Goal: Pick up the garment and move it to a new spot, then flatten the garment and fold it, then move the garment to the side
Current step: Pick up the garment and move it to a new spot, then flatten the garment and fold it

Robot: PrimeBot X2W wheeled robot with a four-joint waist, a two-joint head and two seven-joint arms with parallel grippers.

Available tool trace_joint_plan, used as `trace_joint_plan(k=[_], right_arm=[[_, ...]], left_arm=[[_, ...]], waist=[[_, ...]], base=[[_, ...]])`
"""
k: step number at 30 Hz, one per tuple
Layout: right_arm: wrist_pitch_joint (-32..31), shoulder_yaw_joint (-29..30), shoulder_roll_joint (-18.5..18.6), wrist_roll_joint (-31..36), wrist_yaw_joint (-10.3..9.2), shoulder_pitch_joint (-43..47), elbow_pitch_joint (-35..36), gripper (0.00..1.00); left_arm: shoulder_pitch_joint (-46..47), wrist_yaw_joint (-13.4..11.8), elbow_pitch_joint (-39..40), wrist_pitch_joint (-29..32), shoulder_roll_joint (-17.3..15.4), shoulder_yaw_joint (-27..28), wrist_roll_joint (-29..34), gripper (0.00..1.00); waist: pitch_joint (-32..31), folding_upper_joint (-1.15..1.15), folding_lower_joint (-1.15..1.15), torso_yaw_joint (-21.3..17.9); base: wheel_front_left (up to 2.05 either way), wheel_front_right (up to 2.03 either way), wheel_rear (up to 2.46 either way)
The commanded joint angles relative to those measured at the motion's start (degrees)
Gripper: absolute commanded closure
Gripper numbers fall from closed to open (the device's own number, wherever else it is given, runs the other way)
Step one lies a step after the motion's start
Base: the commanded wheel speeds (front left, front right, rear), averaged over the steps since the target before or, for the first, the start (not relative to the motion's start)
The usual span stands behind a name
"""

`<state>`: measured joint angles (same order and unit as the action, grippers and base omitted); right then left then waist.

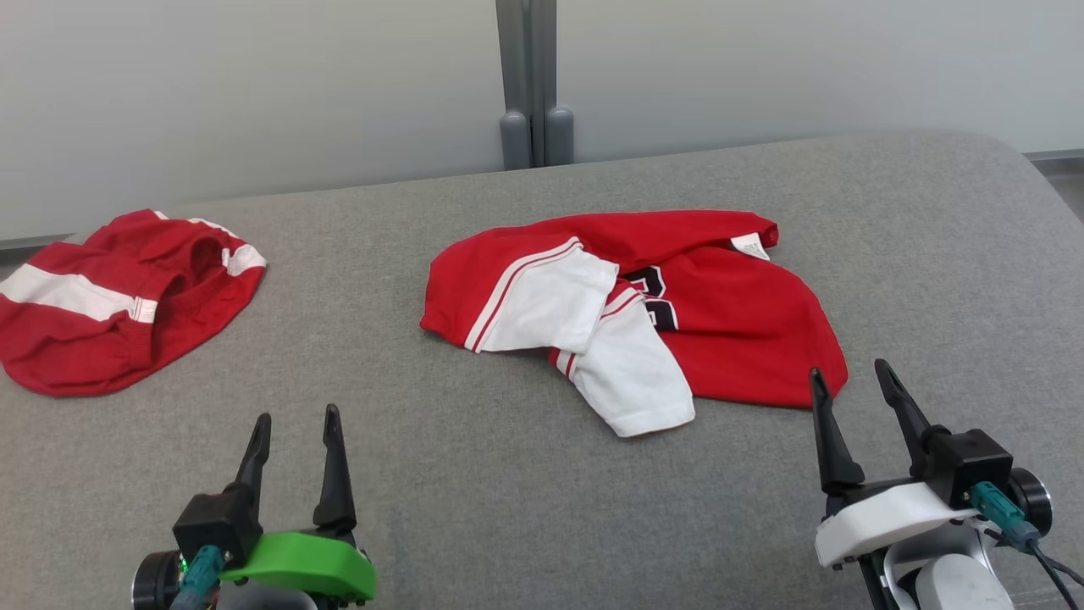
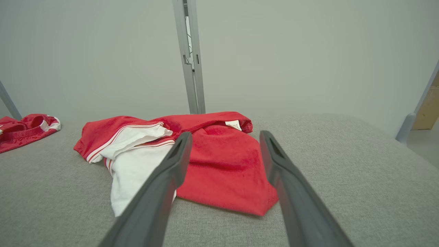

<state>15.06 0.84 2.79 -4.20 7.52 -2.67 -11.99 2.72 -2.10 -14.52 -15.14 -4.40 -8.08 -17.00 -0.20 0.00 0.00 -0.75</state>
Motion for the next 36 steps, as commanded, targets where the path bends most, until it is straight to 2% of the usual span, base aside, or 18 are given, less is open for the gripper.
trace_joint_plan(k=[1, 8, 28, 36], right_arm=[[0.2, -0.2, 0.2, -0.7, -0.06, 0.6, -0.1, 0.0], [0.2, -1.1, 0.2, -1.2, -0.06, 1.0, -0.7, 0.0], [0.2, -2.1, 0.2, -1.6, -0.06, 0.3, -1.2, 0.0], [0.2, -1.4, 0.2, -1.5, -0.06, -0.5, -0.4, 0.0]], left_arm=[[-1.7, -0.2, 0.8, 0.0, 0.2, 0.5, 0.5, 0.0], [-4.8, 0.3, 2.4, 0.0, 1.0, 1.6, 1.5, 0.0], [-4.8, 0.8, 0.9, 0.0, 1.5, 2.9, 1.7, 0.0], [-2.4, 1.2, 0.6, 0.0, 1.5, 1.0, 2.2, 0.0]], waist=[[-0.1, 0.0, 0.0, -0.2], [-0.2, 0.0, 0.0, -0.6], [0.5, 0.0, 0.0, -0.5], [3.0, 0.0, 0.0, -0.9]], base=[[0.0, 0.0, 0.0], [0.0, 0.0, 0.0], [0.0, 0.0, 0.0], [0.0, 0.0, 0.0]])
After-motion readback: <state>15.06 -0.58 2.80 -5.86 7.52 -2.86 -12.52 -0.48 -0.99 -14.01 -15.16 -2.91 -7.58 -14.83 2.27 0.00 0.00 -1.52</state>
